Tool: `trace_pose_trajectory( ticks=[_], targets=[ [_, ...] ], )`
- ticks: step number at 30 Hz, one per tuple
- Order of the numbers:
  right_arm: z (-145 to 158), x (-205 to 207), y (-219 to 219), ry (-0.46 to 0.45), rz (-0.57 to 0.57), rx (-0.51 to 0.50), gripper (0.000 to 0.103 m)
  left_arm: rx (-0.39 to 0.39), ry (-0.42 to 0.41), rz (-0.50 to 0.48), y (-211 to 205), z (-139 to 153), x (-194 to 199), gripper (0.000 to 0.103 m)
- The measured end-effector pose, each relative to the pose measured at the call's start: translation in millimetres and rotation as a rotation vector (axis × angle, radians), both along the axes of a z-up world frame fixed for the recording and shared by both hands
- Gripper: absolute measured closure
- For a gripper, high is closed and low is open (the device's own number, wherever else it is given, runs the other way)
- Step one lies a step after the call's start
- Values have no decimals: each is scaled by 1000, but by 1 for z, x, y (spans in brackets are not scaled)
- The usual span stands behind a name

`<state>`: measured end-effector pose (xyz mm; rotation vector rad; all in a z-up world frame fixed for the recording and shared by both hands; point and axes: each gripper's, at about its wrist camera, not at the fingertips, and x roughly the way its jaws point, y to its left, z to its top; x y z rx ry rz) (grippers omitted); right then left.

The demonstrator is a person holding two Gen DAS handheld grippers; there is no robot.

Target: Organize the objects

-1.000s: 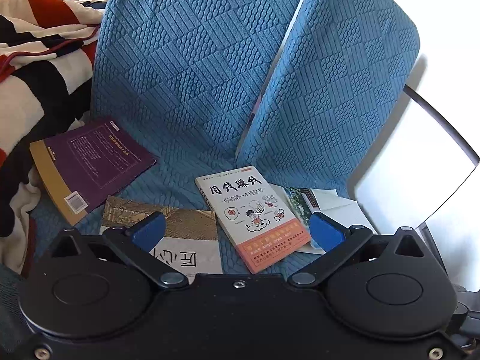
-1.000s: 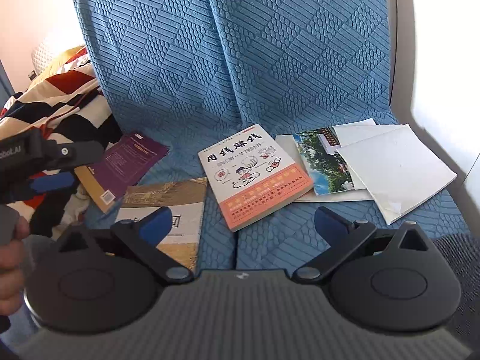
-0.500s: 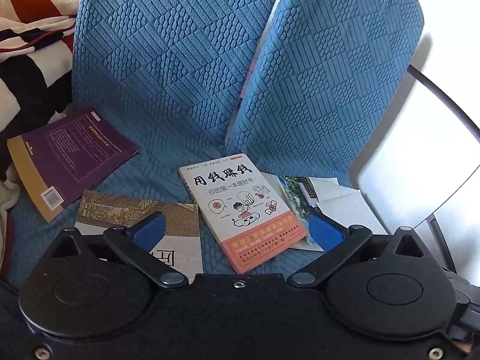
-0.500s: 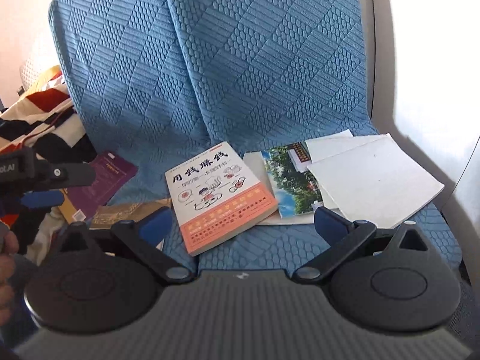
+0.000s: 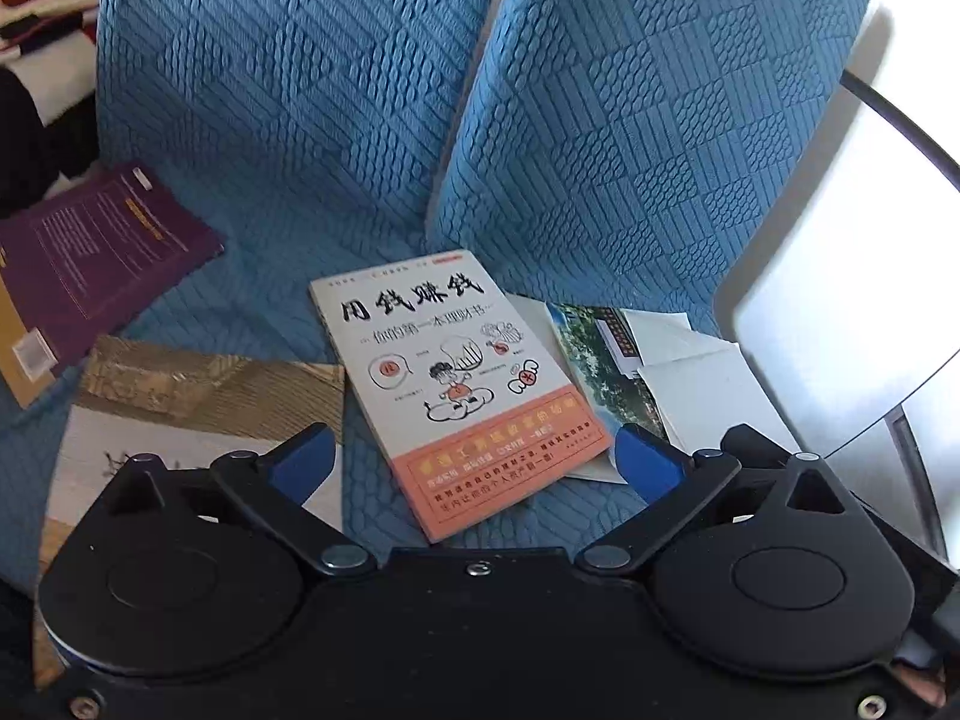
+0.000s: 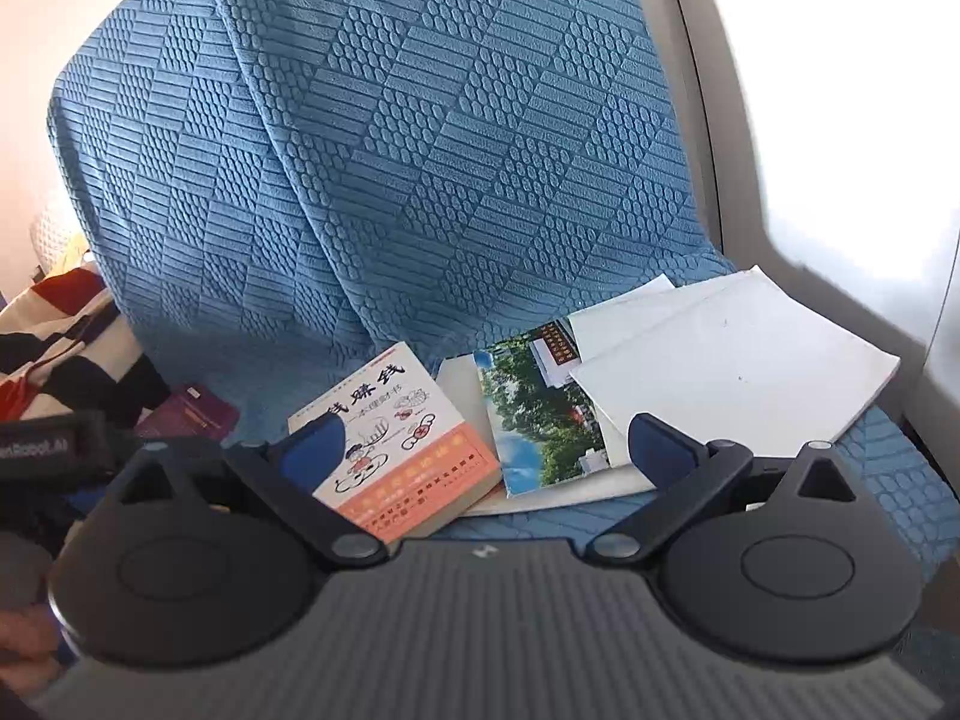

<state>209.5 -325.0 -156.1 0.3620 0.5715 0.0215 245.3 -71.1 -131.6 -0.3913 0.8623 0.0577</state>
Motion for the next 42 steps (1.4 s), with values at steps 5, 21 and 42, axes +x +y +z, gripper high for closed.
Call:
trace_pose_trajectory(
  ticks=[5,21,42],
  targets=[
    [-16,21,-5,-21,4,31,1,-69,21,37,8,-17,12,10],
    [-61,82,7,160,169,50,37,-179,177,75,15,-79,36,52],
    [-80,99,17,223,199,75,63,-323,216,174,19,-85,33,51]
  ],
)
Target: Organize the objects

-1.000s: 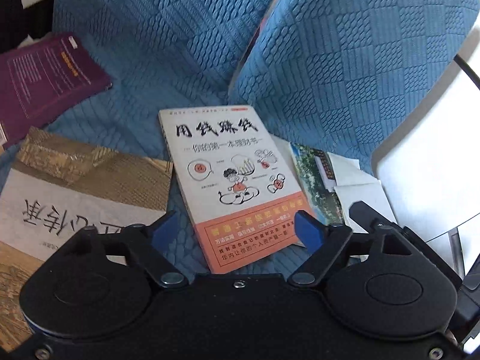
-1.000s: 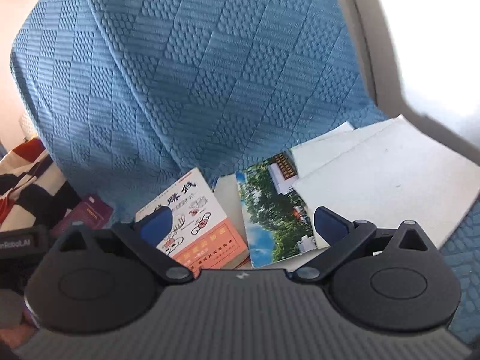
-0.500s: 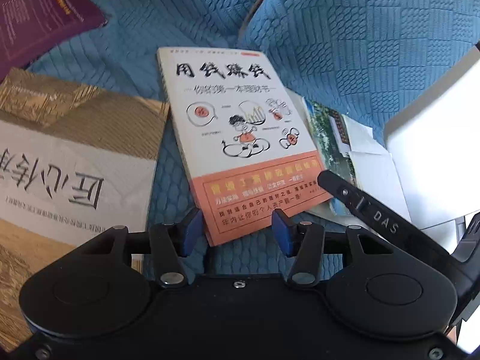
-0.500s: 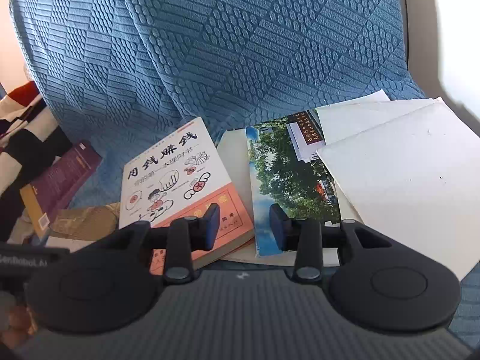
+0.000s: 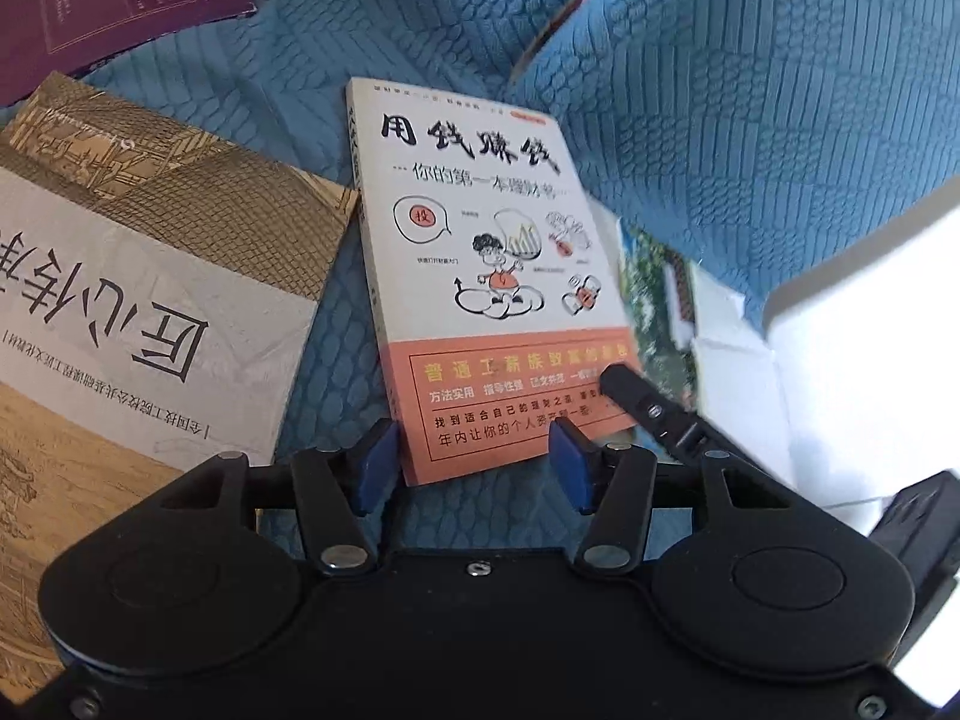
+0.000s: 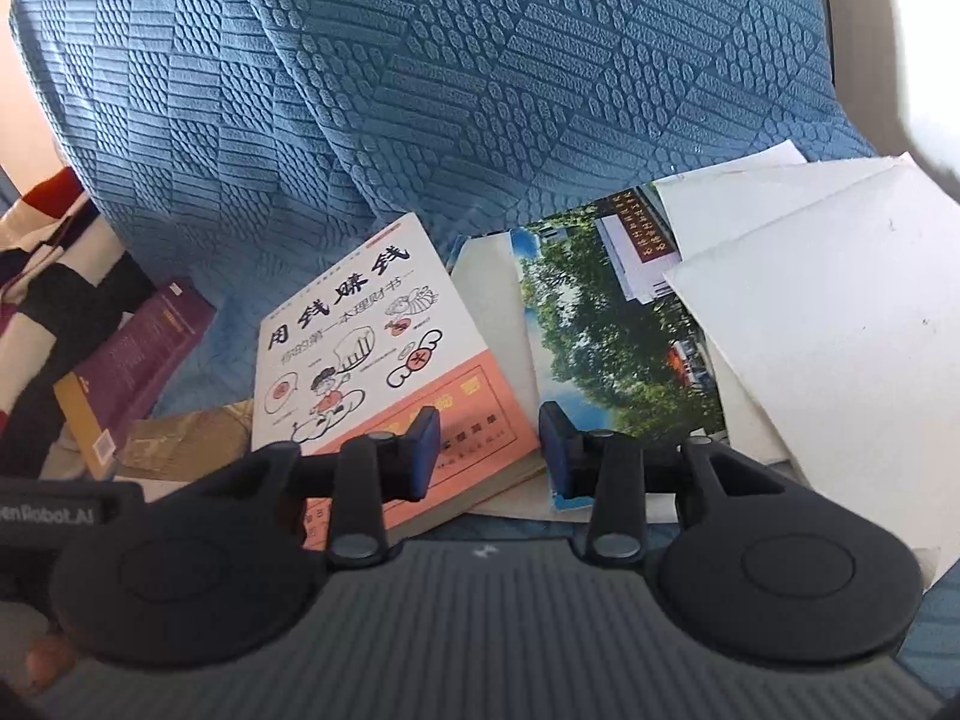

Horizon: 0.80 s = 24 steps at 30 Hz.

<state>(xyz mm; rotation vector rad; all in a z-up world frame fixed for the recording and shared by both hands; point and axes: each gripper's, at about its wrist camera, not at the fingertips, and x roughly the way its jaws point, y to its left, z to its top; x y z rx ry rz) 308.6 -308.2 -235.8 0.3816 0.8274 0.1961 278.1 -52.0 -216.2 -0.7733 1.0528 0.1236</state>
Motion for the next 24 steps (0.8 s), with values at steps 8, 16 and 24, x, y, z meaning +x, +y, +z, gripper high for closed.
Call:
trace_pose_trajectory(
  ticks=[8,16,24],
  targets=[
    [-7,-1,-15,25,-57,158,63,-391,-179,51,20,12,-3,83],
    [-24,-2,-40,73,-133,393,66,-231,-141,69,15,25,9,81],
    [-22,-3,-36,67,-124,370,66,-174,-46,117,30,-11,-13,78]
  ],
)
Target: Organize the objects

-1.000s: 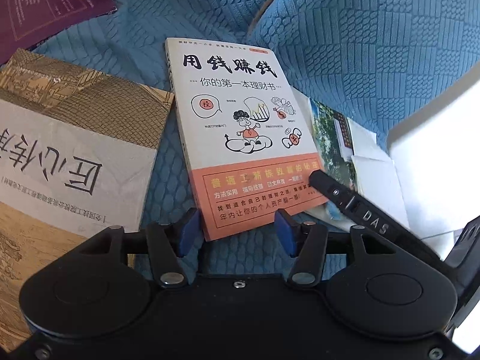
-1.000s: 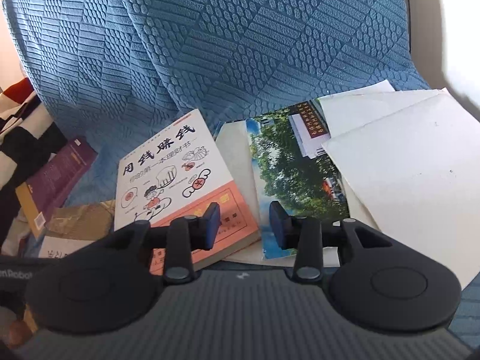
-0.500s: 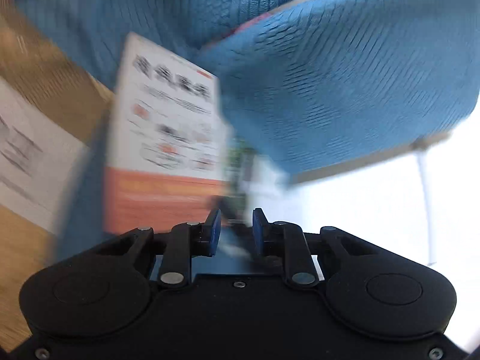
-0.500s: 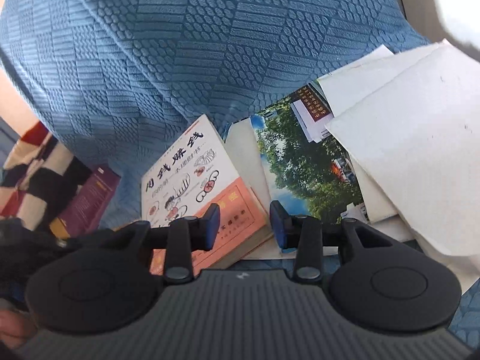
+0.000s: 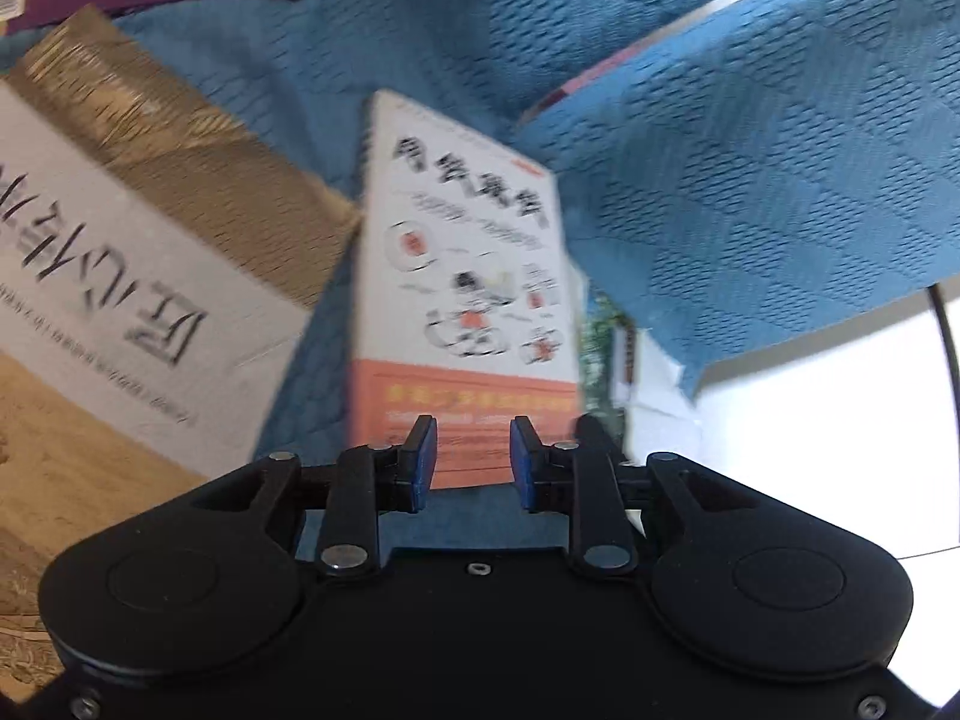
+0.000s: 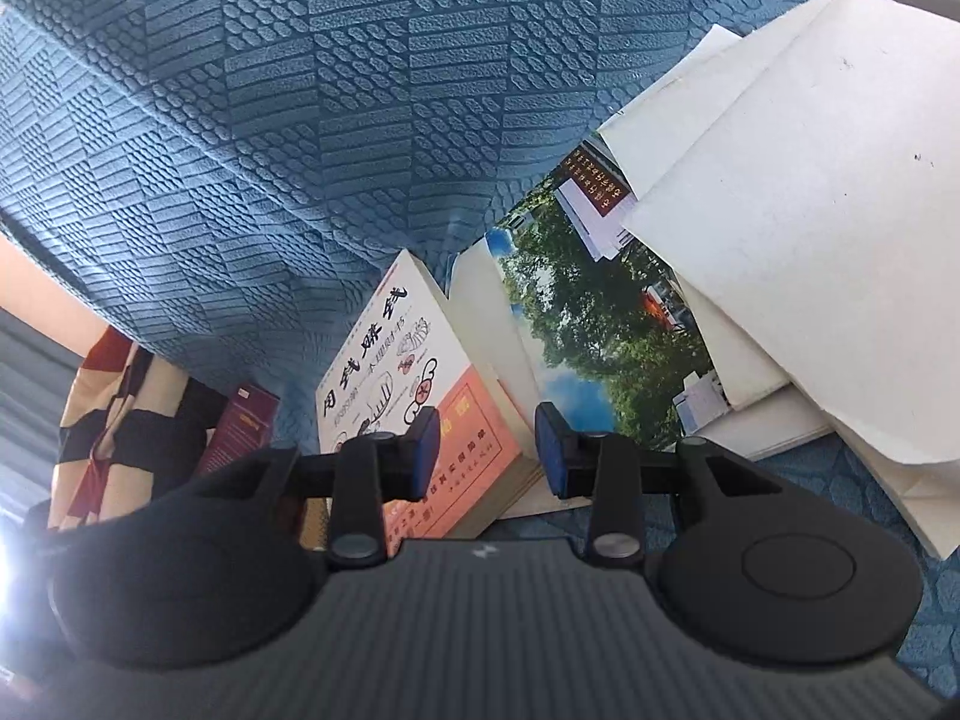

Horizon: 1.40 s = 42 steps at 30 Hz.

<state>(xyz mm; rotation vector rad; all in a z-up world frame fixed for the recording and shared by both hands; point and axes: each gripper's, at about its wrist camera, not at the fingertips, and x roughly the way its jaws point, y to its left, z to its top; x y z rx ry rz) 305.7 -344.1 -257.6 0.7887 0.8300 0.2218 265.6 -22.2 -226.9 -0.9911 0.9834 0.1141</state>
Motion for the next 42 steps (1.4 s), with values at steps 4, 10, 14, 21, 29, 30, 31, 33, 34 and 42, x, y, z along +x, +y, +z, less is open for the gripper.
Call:
trace_pose_trajectory(
  ticks=[4,10,14,21,29,30,31,33,34,42],
  targets=[
    [0,-1,0,-1,0,-3,66,45,8,-6,-4,-8,-5,78],
    [-1,-1,-1,-3,1,-3,66,96,26,-14,-4,-2,-9,73],
    [-1,-2,-1,-6,0,-8,66,89,71,-23,-8,-8,-14,66],
    [-1,-3,2,-15,3,-24,66,-2,50,75,-6,-12,-13,58],
    [3,-15,-4,-44,-54,106,51,-224,-96,57,-8,2,1,78],
    [4,-19,-5,-48,-61,120,46,-158,-93,46,-13,8,3,78],
    [5,-23,-5,-61,-68,133,42,-102,-87,33,-17,12,5,78],
    [6,-31,-8,-68,-76,154,41,-59,-78,10,-21,11,5,78],
    [6,-34,-10,-60,-81,166,41,-57,-66,9,-20,8,3,78],
    [-11,-47,-6,79,-58,299,41,29,-13,40,-5,-10,-10,81]
  ],
)
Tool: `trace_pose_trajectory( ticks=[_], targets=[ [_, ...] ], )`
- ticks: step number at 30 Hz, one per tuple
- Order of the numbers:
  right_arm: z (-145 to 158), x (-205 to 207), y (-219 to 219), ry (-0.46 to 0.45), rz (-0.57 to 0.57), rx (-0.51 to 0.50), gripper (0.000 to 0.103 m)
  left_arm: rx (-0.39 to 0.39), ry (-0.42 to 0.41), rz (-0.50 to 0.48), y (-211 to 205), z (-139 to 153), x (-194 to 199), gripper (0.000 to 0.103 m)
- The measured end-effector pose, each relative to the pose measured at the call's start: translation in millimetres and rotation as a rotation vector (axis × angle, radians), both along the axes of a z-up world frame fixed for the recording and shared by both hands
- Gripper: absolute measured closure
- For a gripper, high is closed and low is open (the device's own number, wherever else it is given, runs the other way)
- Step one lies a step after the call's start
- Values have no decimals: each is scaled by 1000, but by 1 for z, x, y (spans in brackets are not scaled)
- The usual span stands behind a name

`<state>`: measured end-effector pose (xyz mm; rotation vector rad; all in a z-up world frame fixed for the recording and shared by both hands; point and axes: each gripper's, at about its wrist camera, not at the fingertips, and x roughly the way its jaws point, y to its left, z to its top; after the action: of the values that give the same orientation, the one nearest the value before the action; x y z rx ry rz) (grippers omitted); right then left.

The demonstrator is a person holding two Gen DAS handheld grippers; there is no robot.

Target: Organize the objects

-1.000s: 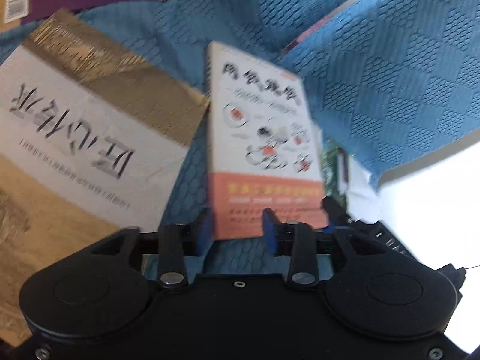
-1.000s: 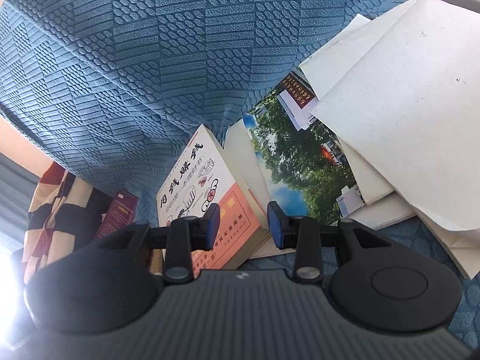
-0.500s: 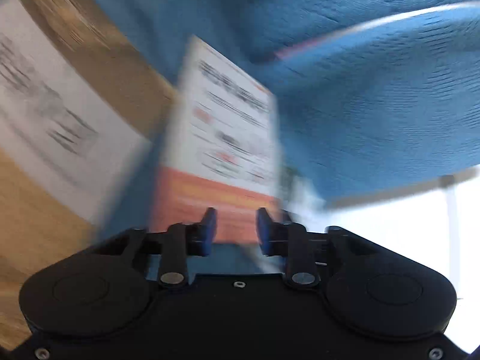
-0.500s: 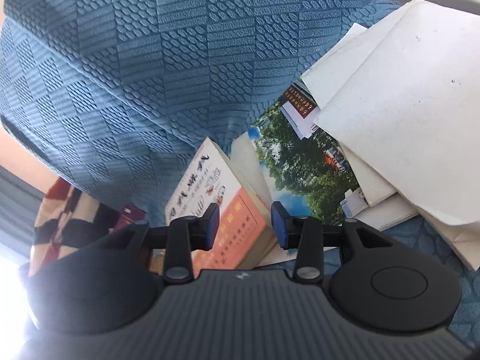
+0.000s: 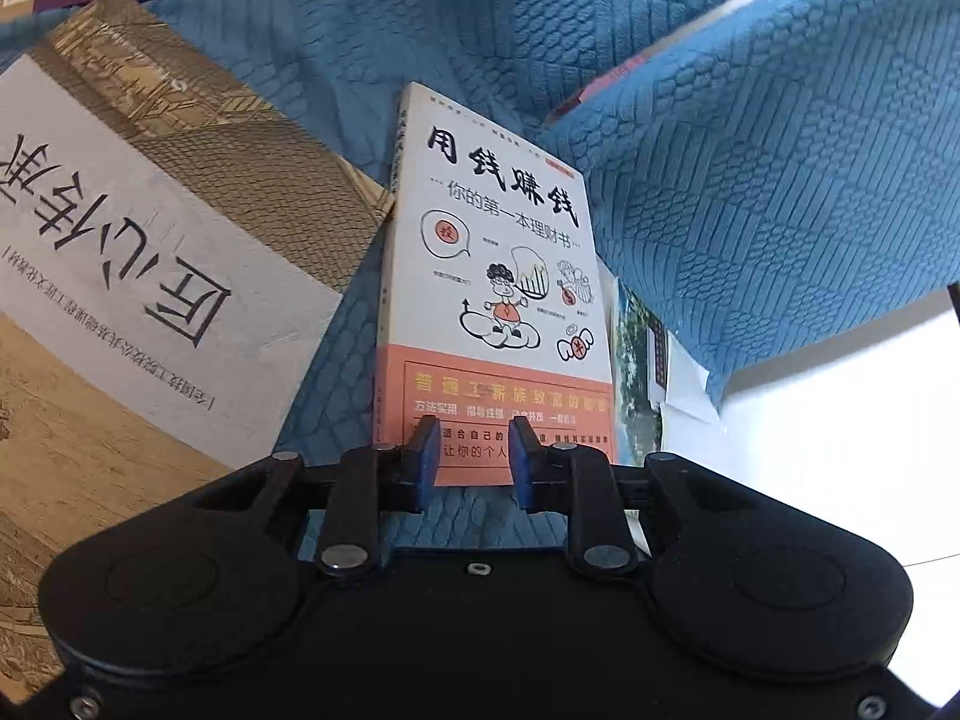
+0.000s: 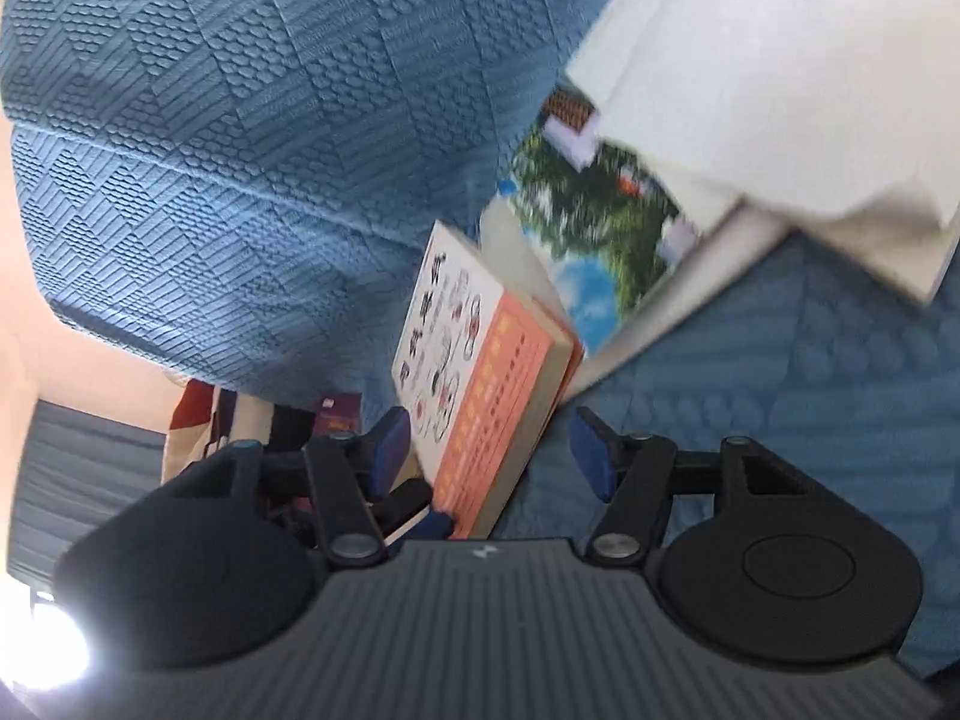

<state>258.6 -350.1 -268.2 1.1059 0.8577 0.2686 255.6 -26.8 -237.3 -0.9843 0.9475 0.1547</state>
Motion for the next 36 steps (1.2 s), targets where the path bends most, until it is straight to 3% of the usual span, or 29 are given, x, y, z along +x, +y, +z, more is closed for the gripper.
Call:
trace_pose_trajectory(
  ticks=[4,11,19,26,29,31,33,36],
  targets=[
    [0,6,19,35,39,-15,41,69,0,-17,-1,4,0,80],
    [2,11,41,77,5,-75,43,0,-17,-3,9,-3,-3,81],
    [1,11,50,104,-81,-76,45,-73,-36,-1,19,-12,-5,85],
    [-7,16,41,164,-126,41,41,-146,-35,13,27,-20,-6,86],
    [-7,18,40,171,-130,52,40,-164,-37,20,31,-22,-7,83],
    [-4,20,42,169,-123,36,40,-176,-42,32,33,-23,-9,76],
    [-2,22,42,171,-118,28,40,-159,-36,43,35,-21,-11,63],
    [1,24,43,176,-118,40,38,-167,-35,50,37,-23,-13,63]
  ],
)
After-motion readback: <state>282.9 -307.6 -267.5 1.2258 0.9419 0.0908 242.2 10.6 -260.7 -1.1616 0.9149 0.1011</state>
